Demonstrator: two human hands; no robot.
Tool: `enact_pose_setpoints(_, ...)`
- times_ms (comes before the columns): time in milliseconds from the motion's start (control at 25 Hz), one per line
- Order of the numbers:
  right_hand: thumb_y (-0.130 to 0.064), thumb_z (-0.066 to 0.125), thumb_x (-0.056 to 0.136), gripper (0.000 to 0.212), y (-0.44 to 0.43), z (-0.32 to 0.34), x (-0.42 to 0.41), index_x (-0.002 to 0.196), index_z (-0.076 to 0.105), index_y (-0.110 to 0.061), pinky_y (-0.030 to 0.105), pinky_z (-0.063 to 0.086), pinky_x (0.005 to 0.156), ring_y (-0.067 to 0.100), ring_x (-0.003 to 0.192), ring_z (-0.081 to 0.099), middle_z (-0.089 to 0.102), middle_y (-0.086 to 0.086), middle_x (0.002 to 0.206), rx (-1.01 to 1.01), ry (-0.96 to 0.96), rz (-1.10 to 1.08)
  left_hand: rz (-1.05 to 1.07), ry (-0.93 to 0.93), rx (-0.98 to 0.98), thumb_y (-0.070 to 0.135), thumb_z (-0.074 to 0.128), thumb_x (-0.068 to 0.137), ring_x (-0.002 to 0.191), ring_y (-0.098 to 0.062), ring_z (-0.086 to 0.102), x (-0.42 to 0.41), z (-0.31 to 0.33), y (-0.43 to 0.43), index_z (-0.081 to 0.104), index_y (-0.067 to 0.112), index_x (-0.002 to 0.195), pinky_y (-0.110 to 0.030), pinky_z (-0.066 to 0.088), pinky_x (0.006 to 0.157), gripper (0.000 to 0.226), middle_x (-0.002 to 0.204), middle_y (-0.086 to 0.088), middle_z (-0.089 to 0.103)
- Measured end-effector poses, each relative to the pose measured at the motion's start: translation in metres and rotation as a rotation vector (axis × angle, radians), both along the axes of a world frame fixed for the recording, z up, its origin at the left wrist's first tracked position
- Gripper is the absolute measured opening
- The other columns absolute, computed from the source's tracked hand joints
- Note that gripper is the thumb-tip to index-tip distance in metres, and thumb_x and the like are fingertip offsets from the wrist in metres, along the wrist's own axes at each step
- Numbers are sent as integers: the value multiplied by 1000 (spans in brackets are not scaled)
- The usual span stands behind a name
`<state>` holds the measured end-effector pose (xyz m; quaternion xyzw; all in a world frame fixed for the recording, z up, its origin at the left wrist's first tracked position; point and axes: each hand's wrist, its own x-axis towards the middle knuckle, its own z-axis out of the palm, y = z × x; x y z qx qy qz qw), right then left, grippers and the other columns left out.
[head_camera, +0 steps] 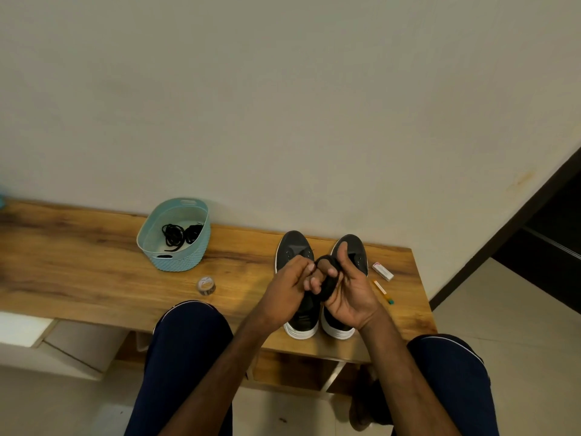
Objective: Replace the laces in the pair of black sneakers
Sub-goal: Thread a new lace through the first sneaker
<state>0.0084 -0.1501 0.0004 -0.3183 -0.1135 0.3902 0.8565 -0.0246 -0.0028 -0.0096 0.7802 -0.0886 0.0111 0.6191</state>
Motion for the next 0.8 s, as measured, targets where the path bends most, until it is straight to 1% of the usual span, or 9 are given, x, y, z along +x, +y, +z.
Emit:
enact_pose_setpoints(80,-50,43,100,53,-1,2,3,84,68,-6,29,58,83,26,92,72,73,20,94,61,-5,66,17,139,-184,15,35,106,71,-8,51,-3,5,-6,52,17,87,-22,43,63,25,76,4,51)
enact_pose_setpoints(160,-47,46,100,49,-4,-2,5,91,69,-5,32,59,81,25,90,73,73,21,98,28,-36,64,32,253,-258,21,31,107,68,-5,52,-6,11,-11,54,17,91,-20,41,58,29,71,9,53)
enact_pose_setpoints(240,-47,43,100,50,-8,-4,6,86,67,-6,32,60,74,22,79,73,73,20,91,-61,-68,51,-43,296,-261,30,28,108,67,-5,54,-7,11,-10,56,20,94,-24,44,56,32,67,13,54)
enact_pose_setpoints(360,-56,59,91,51,-10,-5,6,69,62,-10,32,55,59,19,61,69,71,18,73,-222,-135,-43,-140,298,-238,39,31,106,65,-11,56,-8,9,-10,58,18,98,-32,53,56,35,69,8,55)
enact_pose_setpoints(440,-62,63,86,57,-5,-5,3,55,55,-13,30,51,55,19,51,62,65,14,58,-340,-132,-167,-89,290,-214,39,33,105,67,-9,56,-6,7,-13,58,14,102,-35,53,54,36,72,3,53)
enact_pose_setpoints(520,-58,56,88,60,2,-5,0,46,49,-15,24,47,50,18,44,55,57,10,46,-424,-92,-310,-24,290,-148,39,34,105,70,-9,59,-4,5,-17,58,11,106,-36,54,52,38,76,-2,53)
enact_pose_setpoints(640,-59,51,92,67,11,-7,0,40,45,-17,20,41,44,17,41,48,48,6,41,-503,-6,-451,23,255,14,42,33,104,74,-20,60,1,0,-16,57,9,109,-42,56,56,41,80,-4,55)
enact_pose_setpoints(720,-60,53,89,65,8,-8,2,42,47,-16,19,43,43,16,43,52,50,5,44,-459,53,-443,21,254,34,41,34,104,75,-19,60,1,2,-17,56,9,109,-45,57,57,39,82,-4,55)
enact_pose_setpoints(800,-53,48,95,59,-1,-8,5,55,59,-12,21,54,55,18,58,65,64,11,60,-237,120,-274,26,259,-47,38,36,105,78,-15,61,0,6,-16,57,12,109,-39,56,49,34,85,-3,56)
